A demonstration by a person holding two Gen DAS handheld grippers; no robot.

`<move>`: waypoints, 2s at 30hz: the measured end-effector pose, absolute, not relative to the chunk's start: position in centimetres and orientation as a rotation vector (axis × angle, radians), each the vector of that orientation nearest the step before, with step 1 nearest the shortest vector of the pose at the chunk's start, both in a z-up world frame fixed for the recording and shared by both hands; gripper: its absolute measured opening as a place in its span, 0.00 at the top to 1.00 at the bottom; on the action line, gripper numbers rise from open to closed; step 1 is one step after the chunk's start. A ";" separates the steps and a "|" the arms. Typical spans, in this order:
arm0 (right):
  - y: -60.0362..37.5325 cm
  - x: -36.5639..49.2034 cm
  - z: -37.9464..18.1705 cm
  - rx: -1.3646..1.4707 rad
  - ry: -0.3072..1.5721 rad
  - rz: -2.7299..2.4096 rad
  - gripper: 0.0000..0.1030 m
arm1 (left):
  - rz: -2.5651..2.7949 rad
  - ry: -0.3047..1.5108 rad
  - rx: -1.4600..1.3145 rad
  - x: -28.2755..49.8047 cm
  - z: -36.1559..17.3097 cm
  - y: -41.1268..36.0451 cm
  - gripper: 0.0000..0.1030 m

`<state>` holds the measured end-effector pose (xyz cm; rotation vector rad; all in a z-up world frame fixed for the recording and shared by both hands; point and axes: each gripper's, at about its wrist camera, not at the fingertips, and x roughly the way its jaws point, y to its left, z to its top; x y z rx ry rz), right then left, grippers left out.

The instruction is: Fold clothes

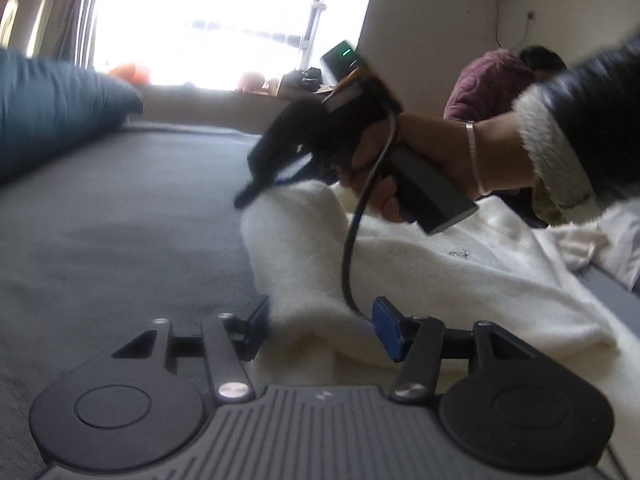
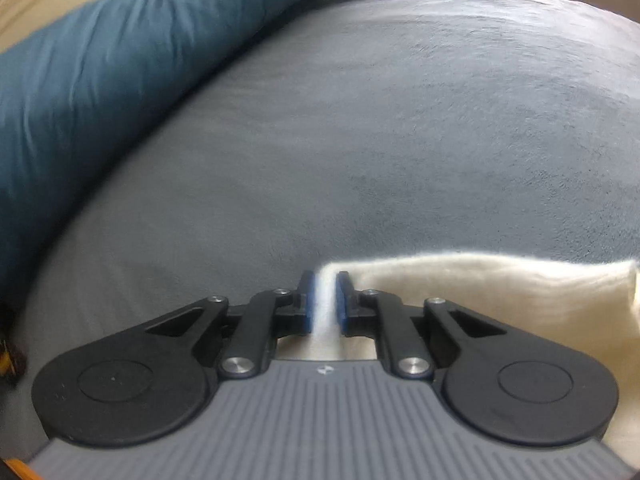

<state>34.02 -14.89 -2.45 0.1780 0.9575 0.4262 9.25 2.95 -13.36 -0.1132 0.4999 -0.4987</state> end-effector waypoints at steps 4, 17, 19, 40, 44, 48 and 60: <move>-16.4 31.6 1.2 0.207 0.908 0.441 0.73 | -0.514 0.513 -0.165 9.5 -13.4 3.8 0.41; -26.8 16.5 1.5 -0.116 1.167 0.453 0.52 | -0.371 0.592 -0.224 7.8 -13.2 6.8 0.48; -26.8 14.7 1.0 -0.183 1.140 0.455 0.59 | -0.351 0.614 -0.184 7.4 -13.0 6.9 0.48; -28.9 10.2 0.2 -0.331 1.117 0.270 0.95 | -0.174 0.634 0.068 7.7 -12.9 1.5 0.44; -28.0 10.3 1.0 -0.382 1.105 0.247 0.90 | -0.217 0.634 0.043 6.3 -11.9 2.7 0.44; -27.0 10.6 4.5 -0.419 1.013 0.227 0.86 | -0.272 0.571 -0.019 4.1 -10.1 4.9 0.45; -12.4 15.6 2.8 -0.525 0.709 0.680 0.90 | -0.268 0.650 -0.073 8.7 -11.9 2.4 0.51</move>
